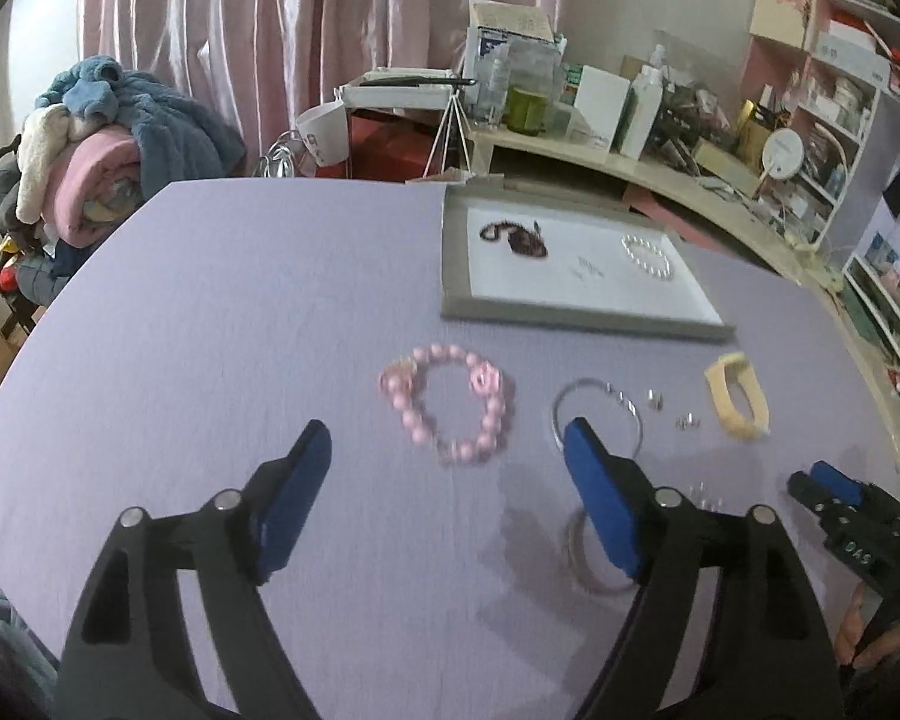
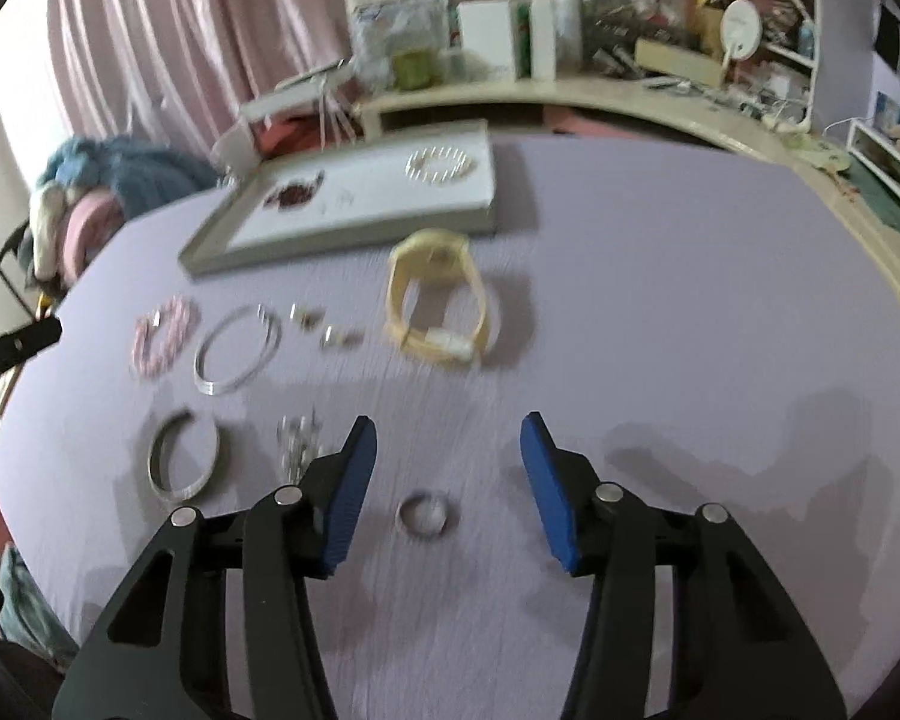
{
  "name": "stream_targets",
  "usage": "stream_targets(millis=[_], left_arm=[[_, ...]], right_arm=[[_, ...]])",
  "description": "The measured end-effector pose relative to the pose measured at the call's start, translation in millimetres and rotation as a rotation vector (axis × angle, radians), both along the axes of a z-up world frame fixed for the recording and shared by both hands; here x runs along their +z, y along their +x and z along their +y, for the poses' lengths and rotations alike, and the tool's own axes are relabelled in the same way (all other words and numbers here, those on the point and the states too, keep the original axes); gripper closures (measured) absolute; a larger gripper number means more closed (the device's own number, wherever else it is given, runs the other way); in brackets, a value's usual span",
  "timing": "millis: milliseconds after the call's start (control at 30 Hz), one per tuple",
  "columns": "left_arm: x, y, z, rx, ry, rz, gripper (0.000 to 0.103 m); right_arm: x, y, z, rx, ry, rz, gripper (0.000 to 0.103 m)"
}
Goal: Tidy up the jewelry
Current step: 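Grasp the silver ring with the right tool while the left tool moves toward the grey cuff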
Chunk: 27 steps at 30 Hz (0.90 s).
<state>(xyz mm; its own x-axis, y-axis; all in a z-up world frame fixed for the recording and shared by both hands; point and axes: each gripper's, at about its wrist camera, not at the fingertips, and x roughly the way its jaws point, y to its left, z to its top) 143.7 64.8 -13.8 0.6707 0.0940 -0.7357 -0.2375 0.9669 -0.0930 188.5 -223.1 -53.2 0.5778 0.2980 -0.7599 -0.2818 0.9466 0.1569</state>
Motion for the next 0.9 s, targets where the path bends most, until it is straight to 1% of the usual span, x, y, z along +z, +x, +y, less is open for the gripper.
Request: stream_targets(millis=[67, 267, 367, 533, 700, 733, 767, 900], left_arm=[[-4, -6, -5, -0.006, 0.001, 0.006, 0.019], [-13, -14, -17, -0.031, 0.003, 0.020, 0.018], [-13, -13, -21, -0.042, 0.008, 0.017, 0.018], [-15, -12, -29, -0.063, 0.012, 0.025, 0.018], [-17, -13, -34, -0.071, 0.012, 0.031, 0.018], [-18, -13, -35, -0.073, 0.012, 0.032, 0.017], [-18, -13, -37, -0.076, 0.012, 0.034, 0.016], [-23, -12, -46, -0.105, 0.010, 0.051, 0.013]], right_arm=[[-8, -6, 4, 0.019, -0.015, 0.008, 0.051], [-23, -14, 12, 0.034, -0.048, 0.027, 0.053], [-27, -15, 13, 0.036, -0.059, 0.027, 0.057], [-27, -18, 18, 0.054, -0.080, 0.005, 0.067], [-27, -22, 24, 0.076, -0.099, -0.011, 0.069], [-27, -22, 25, 0.076, -0.108, -0.015, 0.076], [-27, -24, 26, 0.080, -0.117, -0.024, 0.080], [-27, -24, 22, 0.077, -0.110, -0.014, 0.081]])
